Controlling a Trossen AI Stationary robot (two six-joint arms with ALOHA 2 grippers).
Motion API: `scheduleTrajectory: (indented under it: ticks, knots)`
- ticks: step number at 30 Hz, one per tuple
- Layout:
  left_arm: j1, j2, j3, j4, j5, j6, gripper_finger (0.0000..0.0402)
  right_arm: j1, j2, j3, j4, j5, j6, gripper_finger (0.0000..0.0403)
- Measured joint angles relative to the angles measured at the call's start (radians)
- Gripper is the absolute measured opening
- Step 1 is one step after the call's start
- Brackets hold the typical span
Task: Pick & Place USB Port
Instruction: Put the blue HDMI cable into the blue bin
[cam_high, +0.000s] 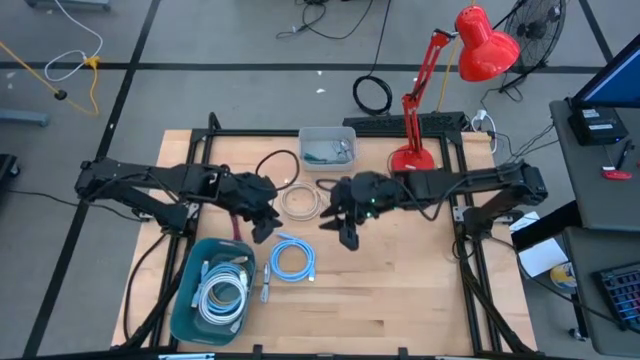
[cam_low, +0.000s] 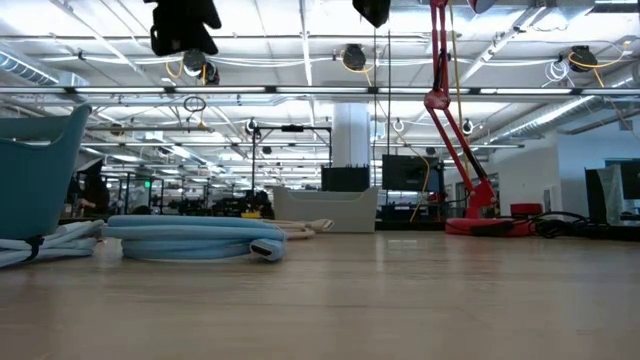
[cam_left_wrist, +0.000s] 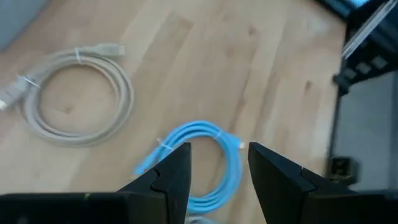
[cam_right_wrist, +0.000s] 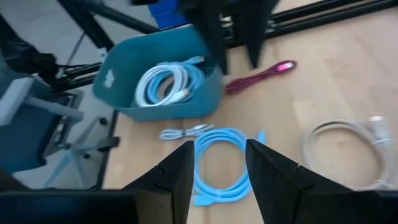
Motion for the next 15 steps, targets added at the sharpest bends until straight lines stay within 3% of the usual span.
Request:
scheduleTrajectory:
  ticks: [15]
  knots:
    - [-0.051,0.068,-0.001,-0.063,-0.006,0.306,0.0161,0.072,0.0,-0.236,0.15,0.0,0.208,0.013]
